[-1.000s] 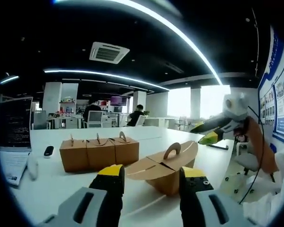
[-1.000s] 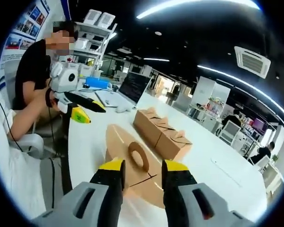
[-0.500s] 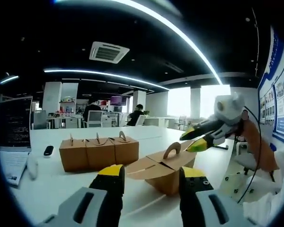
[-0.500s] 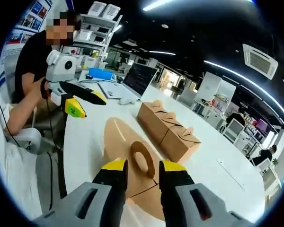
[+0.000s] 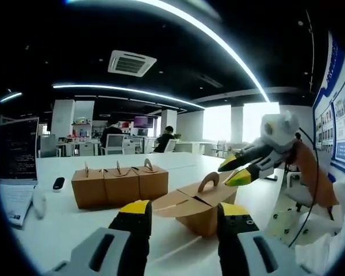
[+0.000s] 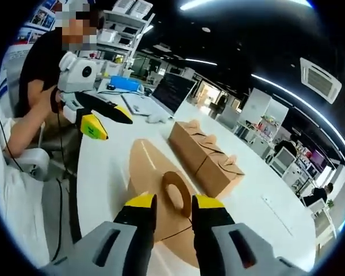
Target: Pick up one paper box from the group, open the paper box, and remove the item inside
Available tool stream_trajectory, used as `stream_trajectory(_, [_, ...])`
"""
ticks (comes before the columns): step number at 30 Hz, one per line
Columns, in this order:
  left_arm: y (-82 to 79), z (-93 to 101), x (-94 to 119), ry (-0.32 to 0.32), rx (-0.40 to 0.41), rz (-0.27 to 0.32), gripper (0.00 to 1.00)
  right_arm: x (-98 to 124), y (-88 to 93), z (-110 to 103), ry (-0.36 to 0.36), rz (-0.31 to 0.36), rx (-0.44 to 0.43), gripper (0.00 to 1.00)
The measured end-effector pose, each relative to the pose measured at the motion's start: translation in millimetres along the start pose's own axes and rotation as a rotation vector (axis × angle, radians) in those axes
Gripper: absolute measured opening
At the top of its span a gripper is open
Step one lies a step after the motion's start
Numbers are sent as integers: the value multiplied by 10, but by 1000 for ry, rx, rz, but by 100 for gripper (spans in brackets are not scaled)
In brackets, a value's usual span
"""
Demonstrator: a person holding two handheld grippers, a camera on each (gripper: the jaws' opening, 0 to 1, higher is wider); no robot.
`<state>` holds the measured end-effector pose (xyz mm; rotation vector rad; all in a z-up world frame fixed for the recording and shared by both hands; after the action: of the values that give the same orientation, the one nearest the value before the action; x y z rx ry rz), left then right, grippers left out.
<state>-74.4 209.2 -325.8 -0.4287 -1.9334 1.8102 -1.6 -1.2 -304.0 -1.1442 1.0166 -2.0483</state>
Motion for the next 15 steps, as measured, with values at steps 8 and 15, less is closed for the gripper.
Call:
stream_trajectory(8, [1,-9,-2,-1,0,1,47,-19,29,-15,-11,-15,4,26])
stream_trajectory(15, [7,-2,-8,2,-1,-1,46,6,32,-65,-22,-23,16,26])
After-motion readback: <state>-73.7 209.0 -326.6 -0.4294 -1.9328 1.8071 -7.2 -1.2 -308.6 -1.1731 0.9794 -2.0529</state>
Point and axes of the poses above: the point that each gripper's makers call its tool centre point, and the gripper's own axes: x roughly backward along the fingers, z roughly to its right, y roughly out of its underside, the point moved 7 cm from there along x, roughly backward along the fingers, and after that the axes turned 5 degrees about -x, right-handed, at the moved point
